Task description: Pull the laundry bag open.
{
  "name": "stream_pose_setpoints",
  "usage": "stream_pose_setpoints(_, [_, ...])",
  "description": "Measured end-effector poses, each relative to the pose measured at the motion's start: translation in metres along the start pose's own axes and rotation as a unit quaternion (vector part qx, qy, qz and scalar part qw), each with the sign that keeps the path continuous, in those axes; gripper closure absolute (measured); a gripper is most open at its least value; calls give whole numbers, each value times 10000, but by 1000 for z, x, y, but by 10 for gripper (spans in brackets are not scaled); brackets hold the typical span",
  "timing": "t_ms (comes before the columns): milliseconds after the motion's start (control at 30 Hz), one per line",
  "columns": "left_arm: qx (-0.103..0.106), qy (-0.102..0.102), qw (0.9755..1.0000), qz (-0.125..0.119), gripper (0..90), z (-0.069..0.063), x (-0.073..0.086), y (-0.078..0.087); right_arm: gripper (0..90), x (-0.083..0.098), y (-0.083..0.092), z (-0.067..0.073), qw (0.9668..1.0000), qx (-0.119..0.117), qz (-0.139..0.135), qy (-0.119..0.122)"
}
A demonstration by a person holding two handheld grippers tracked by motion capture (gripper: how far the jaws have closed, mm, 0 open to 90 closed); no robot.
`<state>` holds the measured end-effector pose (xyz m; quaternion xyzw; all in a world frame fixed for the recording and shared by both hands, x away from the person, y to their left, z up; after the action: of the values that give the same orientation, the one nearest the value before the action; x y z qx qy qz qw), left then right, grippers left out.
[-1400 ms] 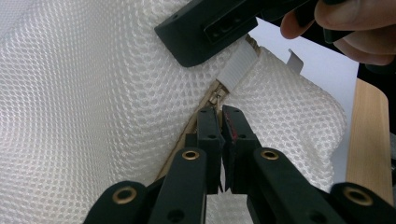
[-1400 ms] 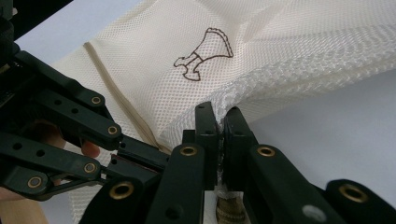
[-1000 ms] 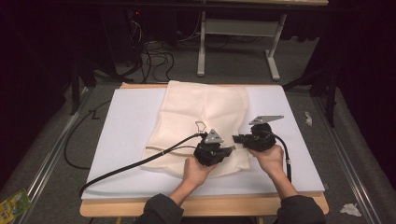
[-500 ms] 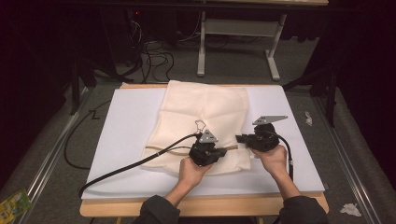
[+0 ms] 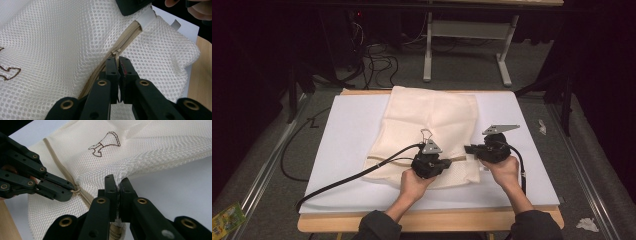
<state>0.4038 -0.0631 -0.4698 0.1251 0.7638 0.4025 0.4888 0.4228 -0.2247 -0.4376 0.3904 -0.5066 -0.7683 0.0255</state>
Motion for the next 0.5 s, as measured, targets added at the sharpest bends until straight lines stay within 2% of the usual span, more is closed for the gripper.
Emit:
stream_pose_setpoints(200, [-64,51,10000,24,871,6,6,3,891,2,3,-3,10000,24,-7,-51])
stream_pose_setpoints(500, [-156,9,9999,64,871,7,8,7,891,5,3,-6,10000,39,-6,-48])
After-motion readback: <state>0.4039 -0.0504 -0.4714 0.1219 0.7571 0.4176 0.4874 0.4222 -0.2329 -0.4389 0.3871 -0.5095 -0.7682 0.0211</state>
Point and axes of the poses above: each handheld gripper's, and its own axes: y roughly backward along the jaws, x roughly out of its underside, z roughly to its left, the point moved 6 cm from there along -y, roughly forward along the jaws, and after that the axes turned 13 degrees about z, right-handed, at the moved point
